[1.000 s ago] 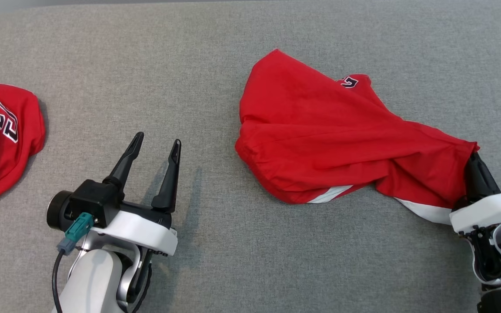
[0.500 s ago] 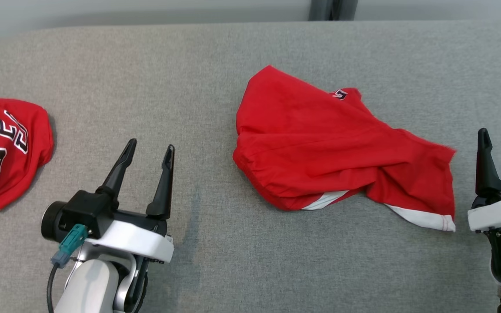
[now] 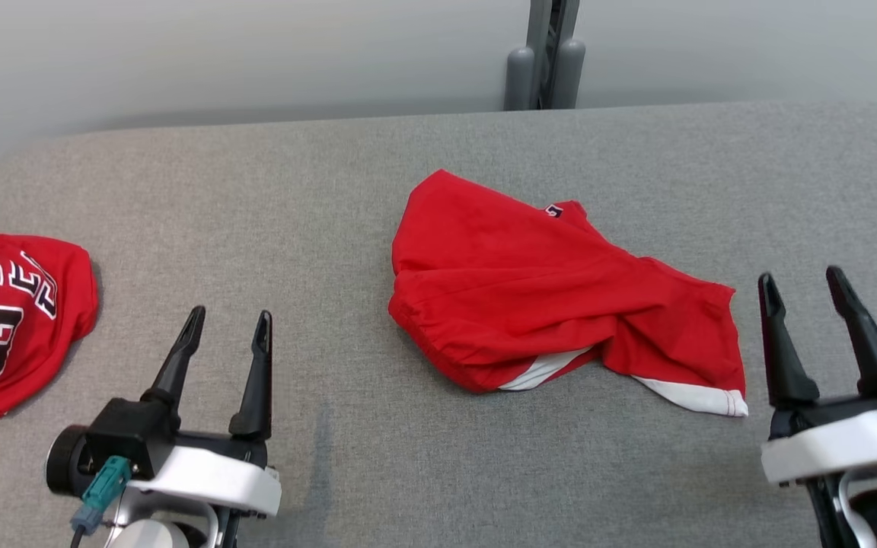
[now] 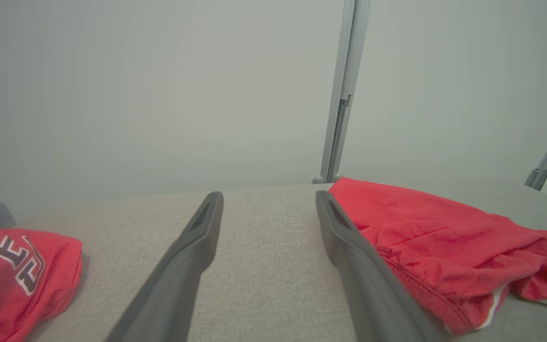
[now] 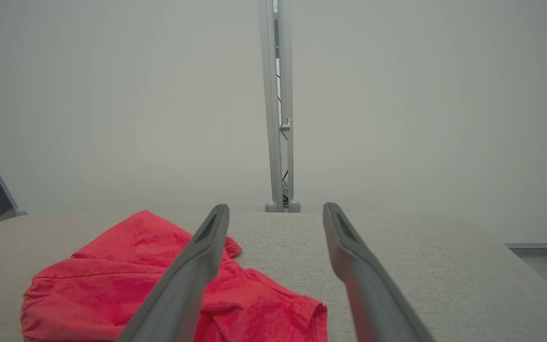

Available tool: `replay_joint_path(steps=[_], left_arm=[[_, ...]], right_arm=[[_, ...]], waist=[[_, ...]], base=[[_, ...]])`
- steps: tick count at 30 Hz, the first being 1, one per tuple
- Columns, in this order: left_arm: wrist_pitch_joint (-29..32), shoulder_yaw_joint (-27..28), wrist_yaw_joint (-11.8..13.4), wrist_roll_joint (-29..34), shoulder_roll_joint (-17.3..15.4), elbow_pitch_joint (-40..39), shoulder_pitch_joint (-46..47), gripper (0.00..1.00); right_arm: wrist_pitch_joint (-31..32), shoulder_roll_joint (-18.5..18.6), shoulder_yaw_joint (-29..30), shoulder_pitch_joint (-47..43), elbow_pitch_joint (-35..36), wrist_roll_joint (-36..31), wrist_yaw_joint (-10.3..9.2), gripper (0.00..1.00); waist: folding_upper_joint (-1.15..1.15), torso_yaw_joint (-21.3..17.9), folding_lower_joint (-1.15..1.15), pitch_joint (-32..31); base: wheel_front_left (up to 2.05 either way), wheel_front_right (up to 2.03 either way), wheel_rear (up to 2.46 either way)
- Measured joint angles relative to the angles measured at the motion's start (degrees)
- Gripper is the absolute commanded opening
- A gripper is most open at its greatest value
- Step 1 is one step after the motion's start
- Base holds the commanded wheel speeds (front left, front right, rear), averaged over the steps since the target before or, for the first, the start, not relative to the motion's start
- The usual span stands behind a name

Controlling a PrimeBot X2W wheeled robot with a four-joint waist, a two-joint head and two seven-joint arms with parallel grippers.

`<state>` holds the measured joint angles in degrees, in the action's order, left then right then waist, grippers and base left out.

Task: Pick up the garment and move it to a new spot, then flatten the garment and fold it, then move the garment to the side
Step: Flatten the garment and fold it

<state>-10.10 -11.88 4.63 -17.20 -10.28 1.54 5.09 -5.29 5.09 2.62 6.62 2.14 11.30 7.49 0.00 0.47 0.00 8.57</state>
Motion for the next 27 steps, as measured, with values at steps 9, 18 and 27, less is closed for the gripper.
replay_joint_path(steps=[9, 18, 27], left_arm=[[0.45, 0.24, 1.32, -0.44, -0.52, -0.53, -3.37, 1.0], [2.24, -2.72, -0.15, -0.37, -0.24, 0.07, -1.91, 1.0], [13.8, -12.7, -8.18, -5.23, 4.01, 6.91, 1.67, 1.0]], right_arm=[[4.27, -1.93, 0.63, -6.84, 6.14, -1.63, 0.0, 1.0], [5.3, -2.19, 1.13, -7.81, 6.84, -1.16, 0.0, 1.0], [5.13, -2.23, -1.07, -6.49, 6.14, -0.16, 0.0, 1.0]], waist=[[0.0, -0.29, 0.0, -2.9], [0.0, -0.13, 0.0, -3.08], [0.0, -2.67, 0.0, -0.8]], base=[[0.0, 0.0, 0.0], [0.0, 0.0, 0.0], [0.0, 0.0, 0.0]])
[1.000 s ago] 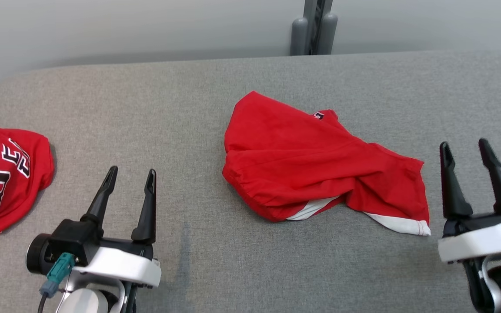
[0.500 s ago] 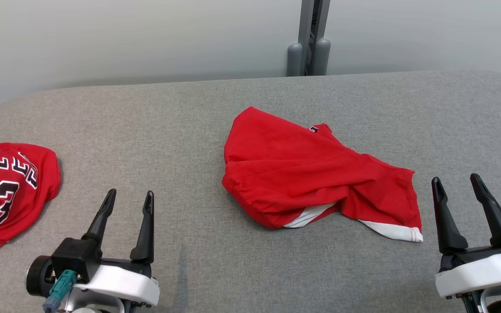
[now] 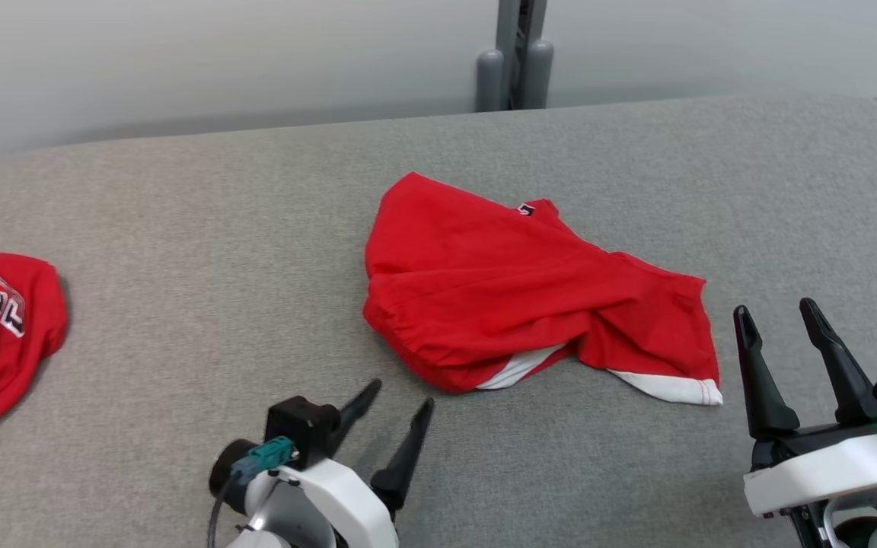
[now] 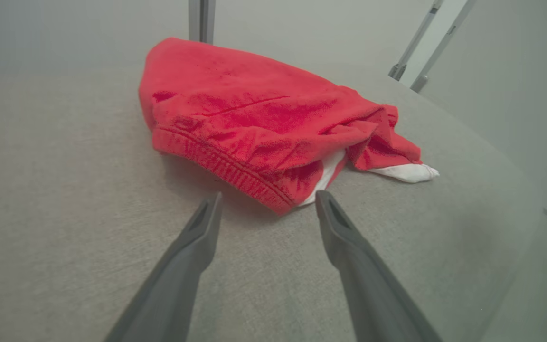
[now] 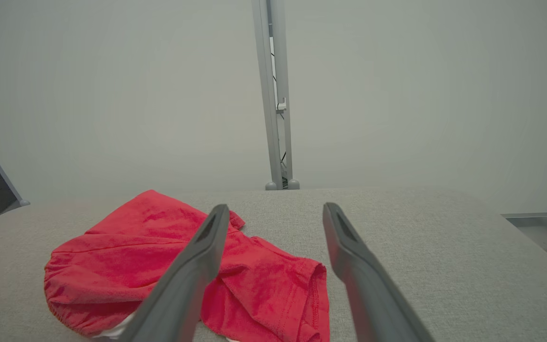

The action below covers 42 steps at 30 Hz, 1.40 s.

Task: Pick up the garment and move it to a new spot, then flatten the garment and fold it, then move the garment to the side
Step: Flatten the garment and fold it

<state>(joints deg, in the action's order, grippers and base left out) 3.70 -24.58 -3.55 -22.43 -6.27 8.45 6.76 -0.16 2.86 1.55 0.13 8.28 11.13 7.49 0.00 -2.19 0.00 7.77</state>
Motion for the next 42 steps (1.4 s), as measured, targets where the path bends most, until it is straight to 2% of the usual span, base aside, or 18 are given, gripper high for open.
replay_joint_path(steps=[5, 14, 15, 16, 22, 28, 36, 39, 42], left_arm=[[2.79, -1.6, -1.77, -4.22, 1.33, 5.19, 1.93, 1.0], [0.32, -0.86, -3.3, -9.45, 1.64, 13.22, 8.2, 1.0], [-0.15, -1.01, -3.46, -10.42, 1.65, 13.25, 8.62, 0.32], [-0.18, -1.48, -3.5, -10.7, 1.27, 13.27, 9.07, 0.0], [0.2, -3.03, -3.7, -12.33, -2.4, 9.01, 9.11, 0.0], [7.53, -3.04, -3.36, -15.25, -7.28, -5.31, 5.5, 0.0], [17.44, 2.53, 2.82, -17.47, -16.93, -27.28, -1.02, 0.0], [19.89, 4.99, 4.74, -17.18, -20.17, -32.71, -1.66, 0.0], [21.89, 6.39, 5.71, -16.22, -22.28, -34.77, -0.88, 0.0]], right_arm=[[-0.76, -0.01, -0.78, 1.48, -0.78, 0.8, 0.0, 1.0], [-2.22, -0.01, -0.79, 2.92, -2.3, 1.47, 0.0, 1.0], [-2.24, -0.01, -0.77, 3.0, -2.37, 1.49, 0.0, 1.0], [-2.38, -0.01, -0.7, 3.11, -2.45, 1.49, 0.0, 1.0], [-2.75, -0.02, 0.2, 3.18, -2.64, 1.52, 0.0, 1.0], [-2.57, -0.01, 1.23, 3.12, -2.92, 1.53, 0.0, 1.0], [-2.1, -0.03, 2.13, 3.59, -2.66, 1.35, 0.0, 1.0], [-1.7, -0.04, 2.44, 4.04, -2.6, 1.33, 0.0, 1.0], [-1.35, -0.05, 2.29, 4.45, -2.5, 1.19, 0.0, 1.0]], waist=[[0.0, -2.37, 0.0, 1.91], [0.0, -5.99, 0.0, 4.87], [0.0, -6.25, 0.0, 5.04], [0.0, -6.46, 0.0, 5.16], [0.0, -6.41, 0.0, 5.26], [0.0, -4.31, 0.0, 4.99], [0.0, -0.86, 0.0, 5.03], [0.0, 0.18, 0.0, 5.22], [0.0, 0.71, 0.0, 5.64]], base=[[0.0, 0.0, 0.0], [0.0, 0.0, 0.0], [0.0, 0.0, 0.0], [0.0, 0.0, 0.0], [0.0, 0.0, 0.0], [0.0, 0.0, 0.0], [0.0, 0.0, 0.0], [0.0, 0.0, 0.0], [0.0, 0.0, 0.0]])
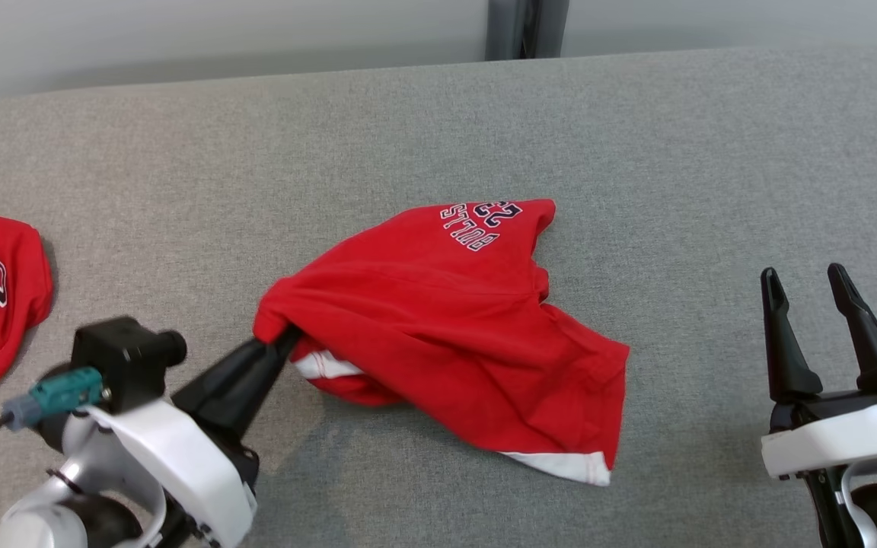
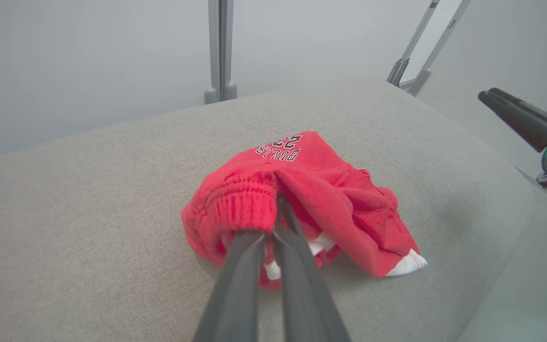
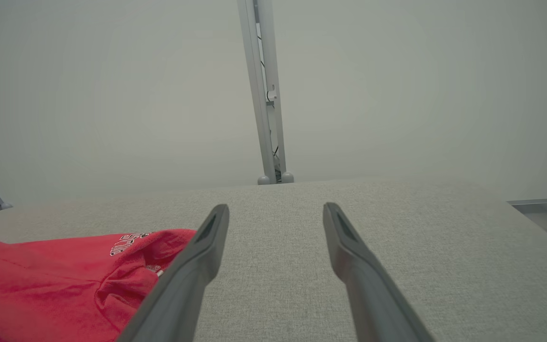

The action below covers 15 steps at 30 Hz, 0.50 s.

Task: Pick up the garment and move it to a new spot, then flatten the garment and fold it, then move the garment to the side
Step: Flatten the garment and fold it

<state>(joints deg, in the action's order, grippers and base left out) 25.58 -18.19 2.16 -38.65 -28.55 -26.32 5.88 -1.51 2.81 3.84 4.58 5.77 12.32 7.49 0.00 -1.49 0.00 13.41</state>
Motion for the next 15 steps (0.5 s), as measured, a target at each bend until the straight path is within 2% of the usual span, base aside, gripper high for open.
replay_joint_path(steps=[2, 5, 15], left_arm=[[1.04, 0.21, 0.35, 0.84, -0.55, 1.25, 1.98, 0.0], [1.14, 0.01, 0.35, 0.71, 0.29, 4.48, 4.55, 0.0], [-0.14, -4.13, -2.71, 0.66, 7.25, 34.41, 17.29, 0.0]], right_arm=[[0.25, 0.01, -0.22, 0.63, 0.14, 0.01, 0.0, 1.0], [0.34, -0.02, -0.58, 1.3, 0.07, 0.01, 0.0, 1.0], [-0.27, 0.0, -2.16, 3.47, -1.79, 1.09, 0.0, 1.0]], waist=[[0.0, 0.02, 0.0, 0.41], [0.0, -0.27, 0.0, 0.81], [0.0, -4.01, 0.0, 2.95]], base=[[0.0, 0.0, 0.0], [0.0, 0.0, 0.0], [0.0, 0.0, 0.0]])
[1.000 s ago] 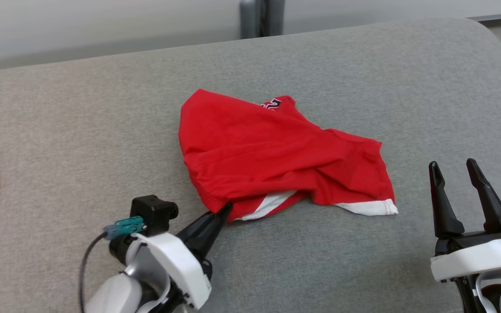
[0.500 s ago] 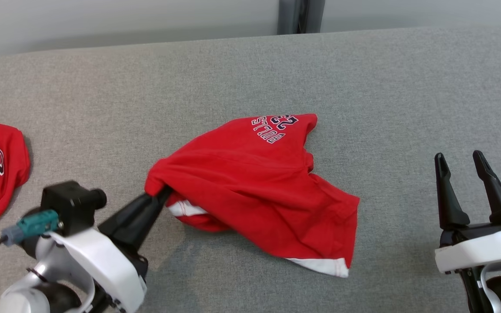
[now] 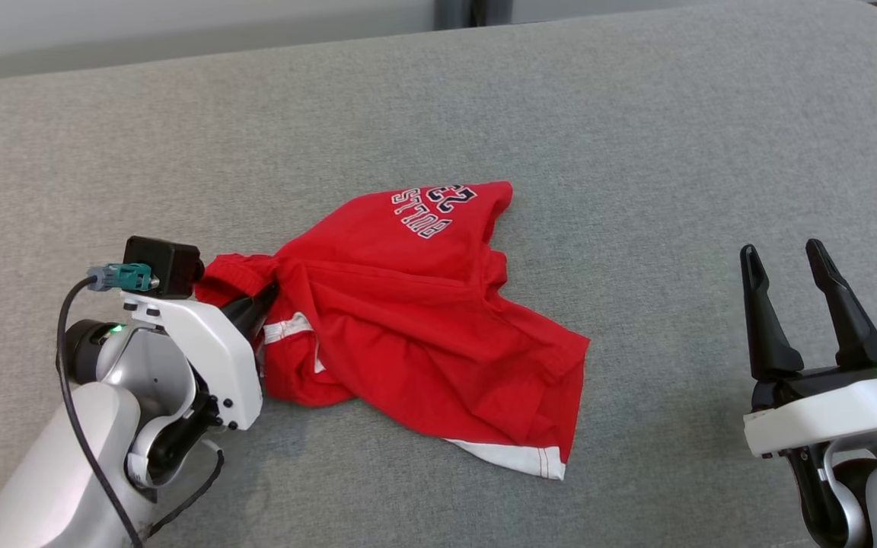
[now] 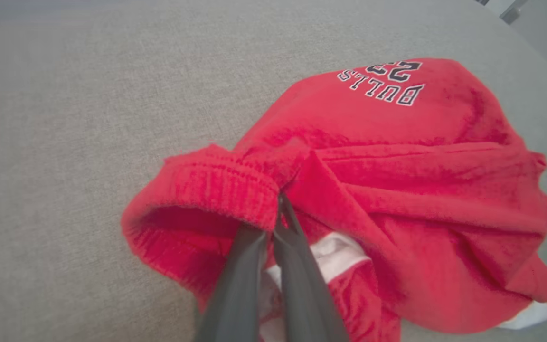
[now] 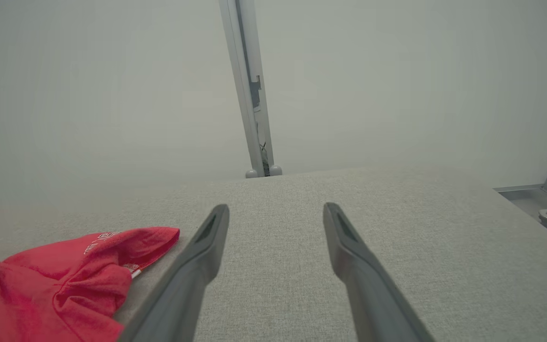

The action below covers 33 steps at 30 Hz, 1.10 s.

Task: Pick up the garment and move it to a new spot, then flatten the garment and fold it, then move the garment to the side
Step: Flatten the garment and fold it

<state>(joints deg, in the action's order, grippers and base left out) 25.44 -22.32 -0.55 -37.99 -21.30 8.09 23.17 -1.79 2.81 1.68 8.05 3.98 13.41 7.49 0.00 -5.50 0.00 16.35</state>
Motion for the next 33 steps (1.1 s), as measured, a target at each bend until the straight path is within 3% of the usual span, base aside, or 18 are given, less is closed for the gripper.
replay_joint_path(steps=[6, 8, 15, 19, 26, 33], left_arm=[[-5.11, -0.13, -1.45, 0.66, 2.07, 8.37, 2.32, 0.0], [-7.39, 0.19, -1.16, 1.15, 2.37, 9.58, 2.38, 1.0], [-16.17, 2.87, 2.33, 1.7, 3.72, 7.88, -2.57, 1.0], [-23.54, 5.35, 5.72, 3.01, 4.19, 3.16, -6.56, 1.0], [-36.12, 8.2, 9.22, 6.5, 5.2, -4.57, -11.01, 1.0], [-39.18, 7.34, 11.78, 13.81, 3.09, -7.88, -13.96, 1.0]], right_arm=[[-0.58, 0.02, 0.47, 0.24, -0.96, 0.21, 0.0, 1.0], [-0.59, 0.01, 0.56, 0.21, -1.32, 0.21, 0.0, 1.0], [-0.56, 0.0, 0.31, -0.03, -2.08, -0.38, 0.0, 1.0], [-0.59, 0.0, 0.14, -0.6, -1.74, -1.4, 0.0, 1.0], [-0.55, -0.01, 0.0, -1.76, -0.74, -2.96, 0.0, 1.0], [0.03, -0.01, -0.07, -3.78, -0.2, -4.86, 0.0, 1.0]], waist=[[0.0, -0.48, 0.0, 0.73], [0.0, -0.06, 0.0, 0.57], [0.0, 1.47, 0.0, -1.31], [0.0, 2.66, 0.0, -2.61], [0.0, 4.73, 0.0, -5.22], [0.0, 5.54, 0.0, -7.63]], base=[[0.0, 0.0, 0.0], [0.0, 0.0, 0.0], [0.0, 0.0, 0.0], [0.0, 0.0, 0.0], [0.0, 0.0, 0.0], [0.0, 0.0, 0.0]])
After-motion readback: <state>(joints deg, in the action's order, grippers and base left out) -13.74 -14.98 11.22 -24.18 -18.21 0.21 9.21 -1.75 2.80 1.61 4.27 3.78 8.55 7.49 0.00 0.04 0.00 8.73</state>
